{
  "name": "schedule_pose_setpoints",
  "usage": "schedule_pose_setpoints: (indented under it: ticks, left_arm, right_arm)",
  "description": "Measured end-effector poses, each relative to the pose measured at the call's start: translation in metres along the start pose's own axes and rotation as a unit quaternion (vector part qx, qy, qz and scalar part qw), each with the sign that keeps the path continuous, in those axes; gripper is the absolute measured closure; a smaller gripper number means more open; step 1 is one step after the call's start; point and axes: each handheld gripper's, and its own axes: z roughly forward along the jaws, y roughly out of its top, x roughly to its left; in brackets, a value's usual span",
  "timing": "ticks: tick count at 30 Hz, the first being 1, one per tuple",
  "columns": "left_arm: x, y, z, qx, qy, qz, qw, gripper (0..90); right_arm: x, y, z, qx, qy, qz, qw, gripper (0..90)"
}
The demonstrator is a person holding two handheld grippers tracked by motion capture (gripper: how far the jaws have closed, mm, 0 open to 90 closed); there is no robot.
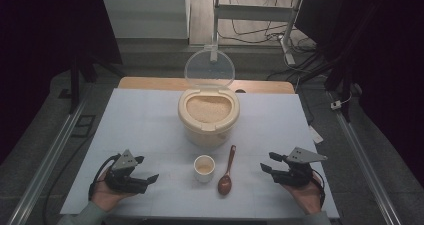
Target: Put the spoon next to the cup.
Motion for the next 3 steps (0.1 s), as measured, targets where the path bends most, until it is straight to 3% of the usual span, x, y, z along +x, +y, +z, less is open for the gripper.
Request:
schedule_pose_setpoints:
  ticks: [3]
  left_arm:
    - [0.0001,-0.0001,0.0001,0.000,0.000,0.000,1.0000,16.6]
  right_arm:
    - [0.0007,-0.0008,0.0008,0.000,-0.001,-0.002,1.0000,44.2]
